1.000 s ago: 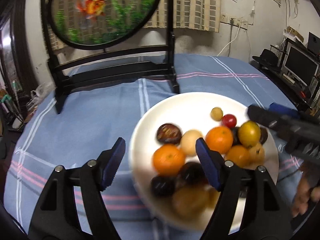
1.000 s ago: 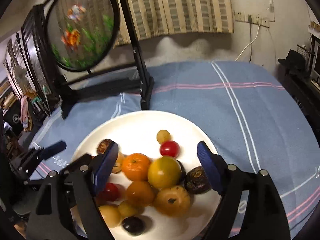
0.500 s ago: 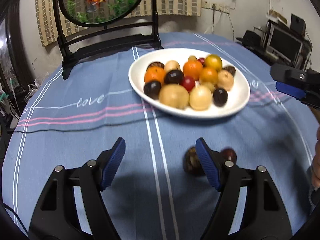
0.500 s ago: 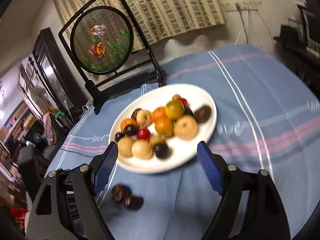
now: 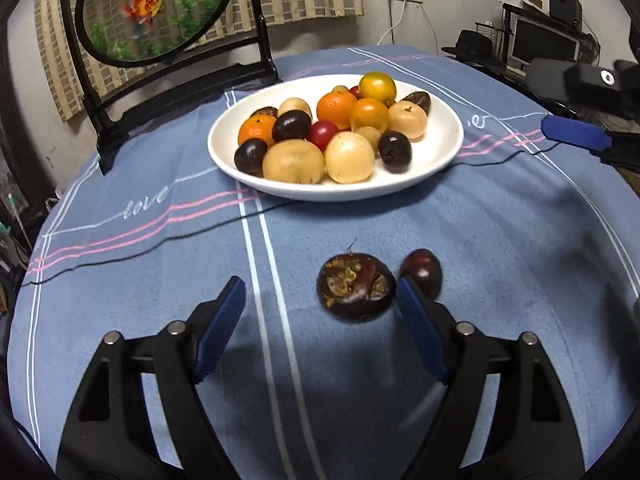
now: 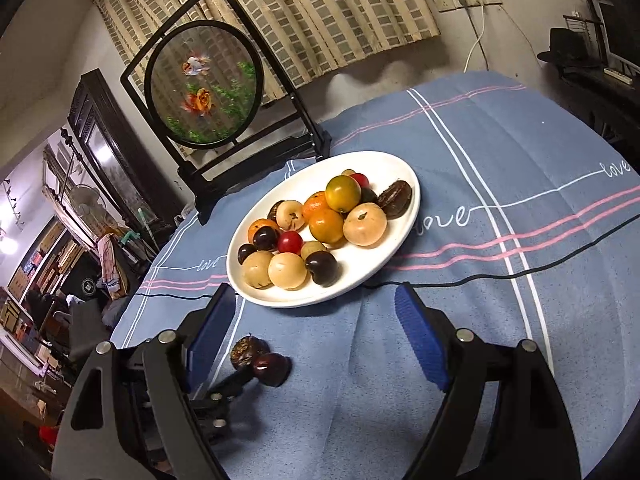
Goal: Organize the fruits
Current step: 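Grasp a dark mangosteen with the left tool while the right tool grasps a dark plum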
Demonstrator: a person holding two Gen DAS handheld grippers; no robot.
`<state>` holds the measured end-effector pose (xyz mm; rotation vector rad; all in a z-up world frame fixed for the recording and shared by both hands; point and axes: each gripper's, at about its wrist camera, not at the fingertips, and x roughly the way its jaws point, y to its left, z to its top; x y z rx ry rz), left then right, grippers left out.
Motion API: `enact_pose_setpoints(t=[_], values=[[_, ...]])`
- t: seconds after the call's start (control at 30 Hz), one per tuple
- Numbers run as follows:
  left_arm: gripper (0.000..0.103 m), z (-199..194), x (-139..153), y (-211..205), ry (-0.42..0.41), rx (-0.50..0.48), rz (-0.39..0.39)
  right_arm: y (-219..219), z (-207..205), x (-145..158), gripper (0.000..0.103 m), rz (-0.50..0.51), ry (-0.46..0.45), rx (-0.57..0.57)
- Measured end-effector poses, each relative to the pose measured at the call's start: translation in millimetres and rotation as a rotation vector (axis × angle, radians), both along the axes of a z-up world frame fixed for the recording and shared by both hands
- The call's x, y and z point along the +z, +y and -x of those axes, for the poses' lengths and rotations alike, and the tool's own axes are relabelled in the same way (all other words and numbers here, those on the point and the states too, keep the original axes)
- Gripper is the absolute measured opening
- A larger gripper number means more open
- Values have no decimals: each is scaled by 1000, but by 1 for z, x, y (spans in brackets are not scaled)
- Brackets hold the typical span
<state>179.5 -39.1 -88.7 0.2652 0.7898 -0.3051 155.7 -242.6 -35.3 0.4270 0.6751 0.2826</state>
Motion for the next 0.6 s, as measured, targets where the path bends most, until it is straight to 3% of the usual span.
enact_pose_setpoints(t=[0.17,0.27,0.3,0.43,0.6], values=[[78,-12,-8,1,45,2,12,2,-1,-1,82,6,11,8],[60,-17,-9,3,85,-24,62,3,-1,-2,82,10,12,8],[47,-18,-10,4,89,-25,67,3,-1,-2,82,10,10,8],[46,-18,-9,7,85,-11,69,8,-2,-3,82,23,22,30],[46,-24,3,31,37,109,73,33,-3,-11,82,113,42,103]])
